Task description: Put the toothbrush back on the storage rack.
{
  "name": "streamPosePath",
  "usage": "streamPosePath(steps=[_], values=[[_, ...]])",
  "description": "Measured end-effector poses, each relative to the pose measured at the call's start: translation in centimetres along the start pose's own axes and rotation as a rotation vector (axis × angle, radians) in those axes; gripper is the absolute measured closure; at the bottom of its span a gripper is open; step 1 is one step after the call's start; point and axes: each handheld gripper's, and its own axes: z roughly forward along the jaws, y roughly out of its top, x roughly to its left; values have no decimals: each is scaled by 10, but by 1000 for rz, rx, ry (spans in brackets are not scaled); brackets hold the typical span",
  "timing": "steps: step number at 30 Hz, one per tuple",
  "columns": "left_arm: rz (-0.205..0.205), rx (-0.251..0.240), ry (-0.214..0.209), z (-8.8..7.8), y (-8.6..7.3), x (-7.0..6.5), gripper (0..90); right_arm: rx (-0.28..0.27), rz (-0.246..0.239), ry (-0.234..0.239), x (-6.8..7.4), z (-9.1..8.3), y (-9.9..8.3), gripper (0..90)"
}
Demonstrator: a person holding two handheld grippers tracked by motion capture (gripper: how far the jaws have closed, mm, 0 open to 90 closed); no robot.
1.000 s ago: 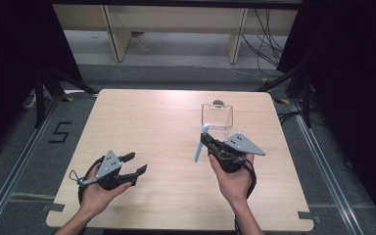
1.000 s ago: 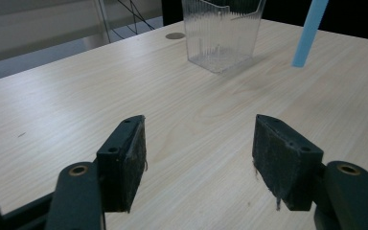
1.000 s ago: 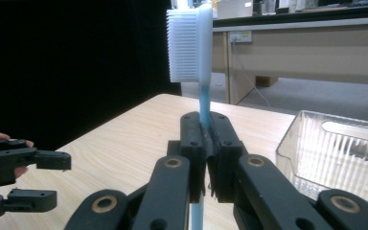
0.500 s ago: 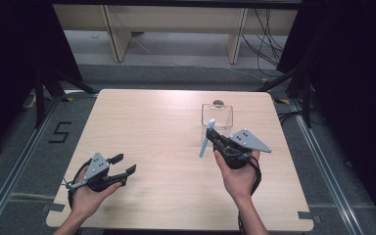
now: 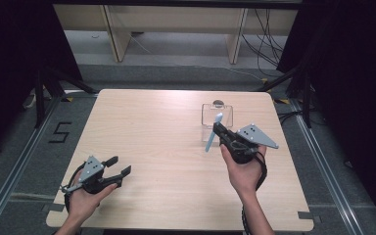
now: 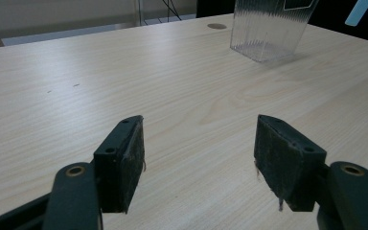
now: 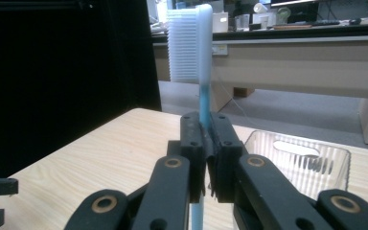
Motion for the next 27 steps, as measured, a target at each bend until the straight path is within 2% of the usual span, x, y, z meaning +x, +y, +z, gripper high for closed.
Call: streamPosePath(steps=[1,3,4,5,6,9,12,13,15,16,17,19,21,22,23,24,25,27], values=[[3,1,2,0,-1,1,343,4,-8,-9,-1,-1,1,866],[-7,4,4,0,-2,1,341,4,15,-16,-1,-2,2,866],[-3,-2,2,0,-3,3,341,-1,5,-8,-3,-1,3,866],[-16,4,11,-1,-3,3,340,-5,-7,-18,-4,-1,4,866],[-8,-6,11,0,-4,4,340,-11,0,-13,-5,-1,4,866],[-36,2,23,-2,-6,5,340,-15,7,-16,-7,-2,7,866],[-42,0,28,-2,-7,7,340,-21,-14,-33,-11,-3,10,866],[-49,0,33,-3,-8,7,340,-15,4,-34,-11,-3,10,866],[-55,-1,38,-3,-9,8,340,-29,-8,-41,-13,-3,12,866],[-52,-7,40,-3,-9,9,339,-26,3,-43,-14,-3,13,866],[-62,-10,44,-3,-10,9,340,-34,-17,-53,-16,-3,14,866],[-74,-8,47,-4,-11,10,340,-36,4,-49,-17,-2,16,865],[-74,-6,50,-4,-12,11,340,-41,-18,-68,-21,-3,20,865],[-78,-6,51,-4,-12,11,340,-40,-6,-69,-22,-3,21,866],[-77,-8,51,-4,-13,11,340,-38,-18,-76,-24,-3,23,865],[-62,-28,36,-2,-13,13,340,-49,-16,-76,-25,-2,24,865],[-81,-10,52,-3,-14,11,340,-51,-8,-87,-26,-2,25,865],[-79,-4,50,-2,-15,11,339,-53,-25,-90,-30,-2,27,865]])
